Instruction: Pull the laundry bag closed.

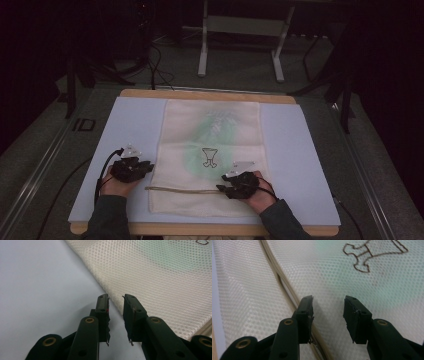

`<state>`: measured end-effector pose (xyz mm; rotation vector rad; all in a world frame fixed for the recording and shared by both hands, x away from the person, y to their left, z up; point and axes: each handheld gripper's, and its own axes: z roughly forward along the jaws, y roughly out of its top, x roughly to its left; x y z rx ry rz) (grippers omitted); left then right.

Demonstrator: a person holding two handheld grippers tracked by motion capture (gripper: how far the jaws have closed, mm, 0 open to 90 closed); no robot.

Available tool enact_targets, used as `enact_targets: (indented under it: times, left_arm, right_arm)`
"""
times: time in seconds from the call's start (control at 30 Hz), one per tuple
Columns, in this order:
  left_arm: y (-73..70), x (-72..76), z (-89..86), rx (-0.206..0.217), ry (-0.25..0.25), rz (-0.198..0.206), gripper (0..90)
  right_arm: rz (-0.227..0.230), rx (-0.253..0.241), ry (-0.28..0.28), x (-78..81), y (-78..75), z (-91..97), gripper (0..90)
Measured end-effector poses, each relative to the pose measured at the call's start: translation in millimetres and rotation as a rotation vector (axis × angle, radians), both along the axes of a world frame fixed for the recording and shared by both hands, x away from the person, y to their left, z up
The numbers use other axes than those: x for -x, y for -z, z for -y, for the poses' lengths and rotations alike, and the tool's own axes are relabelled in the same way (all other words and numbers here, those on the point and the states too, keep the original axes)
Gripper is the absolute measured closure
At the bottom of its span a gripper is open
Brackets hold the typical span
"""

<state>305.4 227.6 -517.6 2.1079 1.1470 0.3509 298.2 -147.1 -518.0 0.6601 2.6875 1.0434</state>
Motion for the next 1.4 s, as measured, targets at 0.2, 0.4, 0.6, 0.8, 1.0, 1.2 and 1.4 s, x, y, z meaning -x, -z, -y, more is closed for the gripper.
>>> enact_targets:
  times: [0.2,0.4,0.6,0.8,1.0,1.2,1.4]
  left_arm:
    - [-0.7,0.6,1.9,-0.007,0.02,0.013,76.0]
    - [-1.4,1.3,4.5,-0.008,0.048,0.019,77.1]
    - [-1.3,1.2,5.5,-0.007,0.064,0.019,77.5]
    - [-0.1,0.4,7.8,-0.019,0.086,0.01,77.8]
    - [0.7,0.3,9.4,-0.019,0.099,0.005,78.2]
    - [1.5,-0.2,10.6,-0.023,0.109,0.0,78.8]
    - [2.7,-0.8,11.3,-0.026,0.118,-0.006,78.9]
  right_arm:
    - [0.003,0.0,-0.036,0.3,-1.2,-15.5,59.9]
    - [0.002,0.0,-0.069,0.6,-2.1,-30.6,61.7]
    - [0.008,-0.004,-0.094,0.4,-5.7,-42.5,63.2]
    - [0.011,-0.01,-0.122,1.1,-7.2,-54.2,63.8]
    - [0.012,-0.023,-0.142,1.9,-9.8,-63.9,64.9]
    - [0.016,-0.027,-0.16,2.0,-13.0,-73.2,66.9]
    - [0.018,-0.024,-0.18,2.2,-12.8,-82.7,67.1]
